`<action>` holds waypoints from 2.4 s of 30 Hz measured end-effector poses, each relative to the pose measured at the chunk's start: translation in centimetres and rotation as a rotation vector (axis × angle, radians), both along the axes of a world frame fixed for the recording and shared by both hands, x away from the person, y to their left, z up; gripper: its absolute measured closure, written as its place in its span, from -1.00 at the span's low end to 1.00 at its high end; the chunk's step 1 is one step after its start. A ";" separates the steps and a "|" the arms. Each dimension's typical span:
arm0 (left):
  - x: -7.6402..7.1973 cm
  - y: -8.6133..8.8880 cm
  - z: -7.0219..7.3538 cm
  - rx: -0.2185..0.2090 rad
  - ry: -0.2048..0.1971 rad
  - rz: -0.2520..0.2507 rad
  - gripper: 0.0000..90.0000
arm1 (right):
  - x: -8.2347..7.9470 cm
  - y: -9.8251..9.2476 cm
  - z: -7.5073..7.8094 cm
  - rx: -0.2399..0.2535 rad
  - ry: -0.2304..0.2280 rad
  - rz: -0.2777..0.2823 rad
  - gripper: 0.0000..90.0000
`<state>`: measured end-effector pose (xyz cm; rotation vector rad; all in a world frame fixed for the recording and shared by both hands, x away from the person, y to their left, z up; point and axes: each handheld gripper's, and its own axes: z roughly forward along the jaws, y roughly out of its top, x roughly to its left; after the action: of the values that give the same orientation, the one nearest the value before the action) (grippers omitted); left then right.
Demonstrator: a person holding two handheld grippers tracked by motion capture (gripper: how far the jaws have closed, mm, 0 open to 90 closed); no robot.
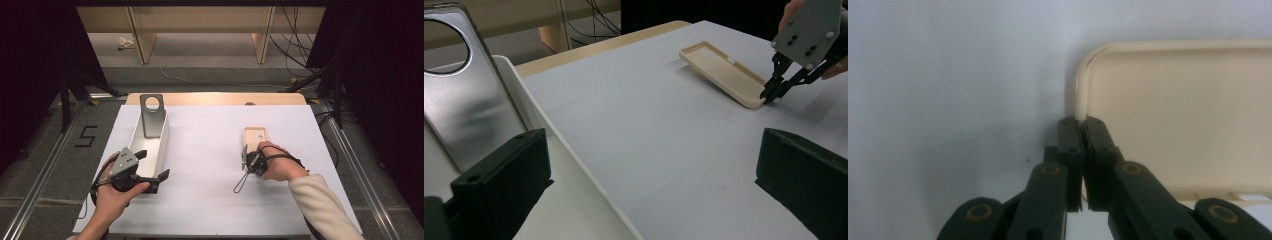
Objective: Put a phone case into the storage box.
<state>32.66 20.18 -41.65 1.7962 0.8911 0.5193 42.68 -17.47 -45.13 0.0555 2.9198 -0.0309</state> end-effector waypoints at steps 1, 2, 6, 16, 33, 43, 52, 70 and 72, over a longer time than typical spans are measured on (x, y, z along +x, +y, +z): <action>0.0 0.0 0.0 0.001 0.001 0.000 -0.99 | -0.1 0.0 0.1 0.004 -0.001 -0.006 0.96; 0.0 0.0 0.0 0.001 0.000 0.000 -0.99 | -0.1 -0.1 0.1 0.009 -0.001 -0.012 0.96; 0.0 0.0 0.0 0.000 0.000 0.000 -0.99 | -0.2 -0.2 0.5 0.021 -0.018 -0.009 0.96; -0.1 0.0 0.1 -0.001 -0.002 0.003 -0.98 | -0.7 -0.5 1.0 0.056 -0.055 -0.008 0.96; 0.0 -0.1 0.1 0.001 0.001 0.002 -0.96 | -2.9 -1.5 2.2 0.215 -0.123 0.015 0.96; 0.1 -0.2 0.1 0.002 0.001 0.002 -0.95 | -4.3 -1.7 2.6 0.357 -0.131 0.050 0.96; 0.2 -0.4 0.1 0.003 0.004 -0.001 -0.94 | -5.4 -1.9 2.8 0.438 -0.146 0.051 0.96; 2.4 -3.3 1.6 0.007 0.012 -0.034 -0.86 | -7.2 -1.6 2.4 0.485 -0.142 0.092 0.96; 2.8 -3.8 1.9 0.007 0.013 -0.044 -0.86 | -7.3 -1.4 2.5 0.488 -0.138 0.101 0.96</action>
<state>35.43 16.38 -39.76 1.8229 0.8582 0.4838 35.34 -18.86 -42.68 -0.0113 2.7171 0.6713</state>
